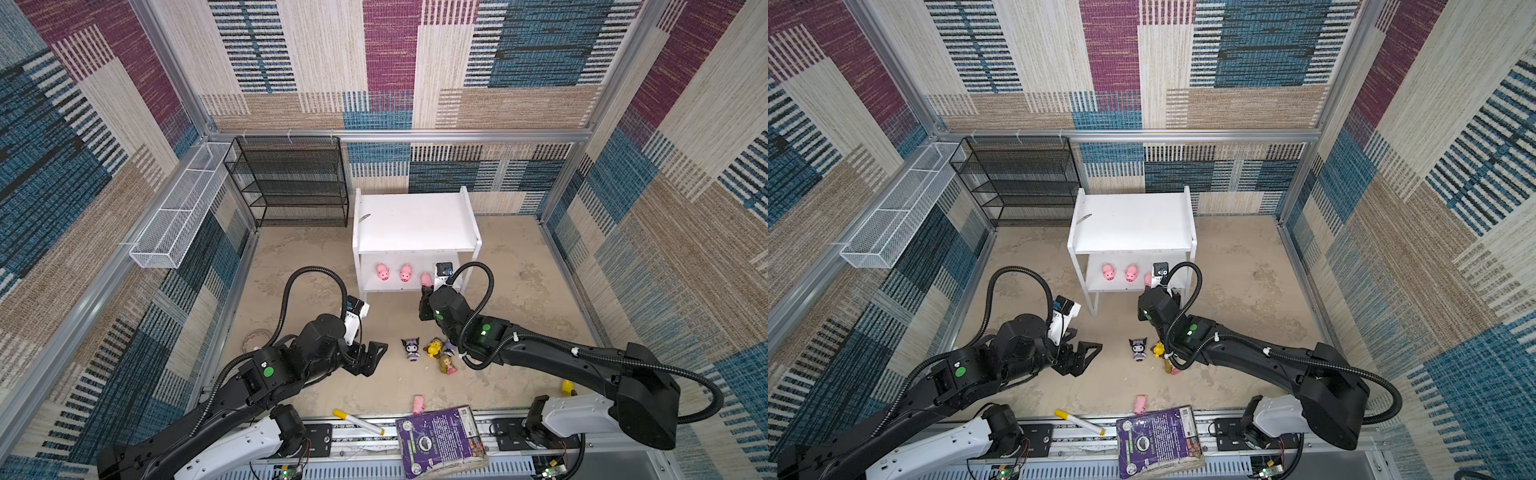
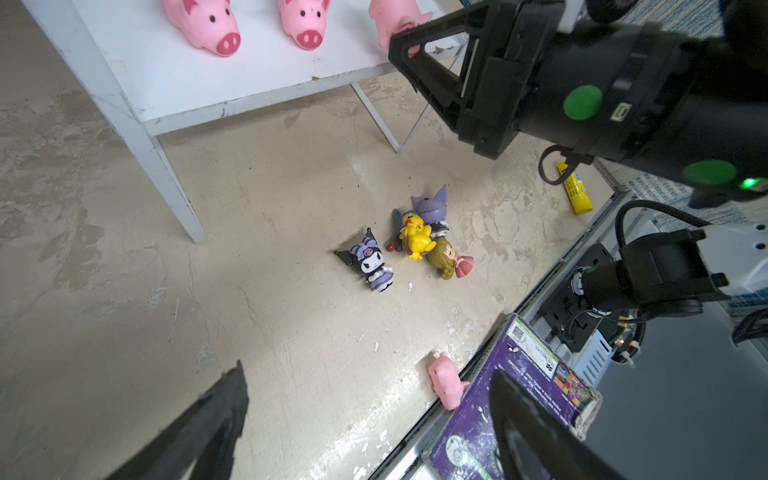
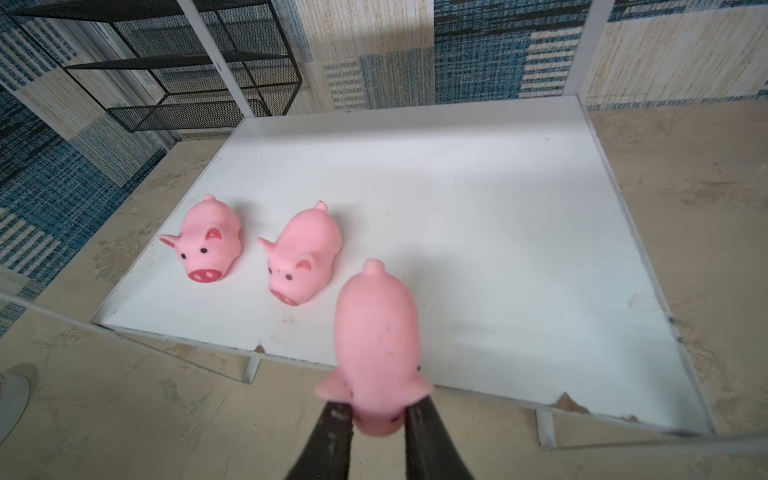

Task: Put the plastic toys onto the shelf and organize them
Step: 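Lower the held pig onto the lower shelf beside the two pigs, then open the right gripper and withdraw it from the shelf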

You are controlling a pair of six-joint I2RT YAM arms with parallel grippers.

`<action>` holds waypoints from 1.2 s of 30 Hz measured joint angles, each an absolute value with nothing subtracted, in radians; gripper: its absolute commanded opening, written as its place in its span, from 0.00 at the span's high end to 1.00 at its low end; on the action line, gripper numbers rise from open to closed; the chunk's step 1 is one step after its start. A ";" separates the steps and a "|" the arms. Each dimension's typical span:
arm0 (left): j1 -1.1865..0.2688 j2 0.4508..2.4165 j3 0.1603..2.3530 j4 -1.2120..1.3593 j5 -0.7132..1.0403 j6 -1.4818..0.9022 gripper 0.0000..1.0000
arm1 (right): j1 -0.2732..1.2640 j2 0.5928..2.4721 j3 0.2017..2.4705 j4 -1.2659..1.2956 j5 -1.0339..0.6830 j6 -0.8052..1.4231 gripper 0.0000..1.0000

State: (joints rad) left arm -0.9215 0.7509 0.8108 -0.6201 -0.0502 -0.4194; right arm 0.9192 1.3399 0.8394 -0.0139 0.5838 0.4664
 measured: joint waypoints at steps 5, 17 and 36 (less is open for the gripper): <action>-0.921 0.746 0.810 -0.617 -0.050 -0.419 0.08 | 0.896 1.373 0.862 -0.003 0.568 0.448 0.76; -0.921 0.760 0.810 -0.596 -0.050 -0.416 0.08 | 0.877 1.454 0.913 0.017 0.549 0.425 0.76; -0.921 0.759 0.817 -0.590 -0.050 -0.413 0.08 | 0.873 1.468 0.925 0.017 0.562 0.434 0.64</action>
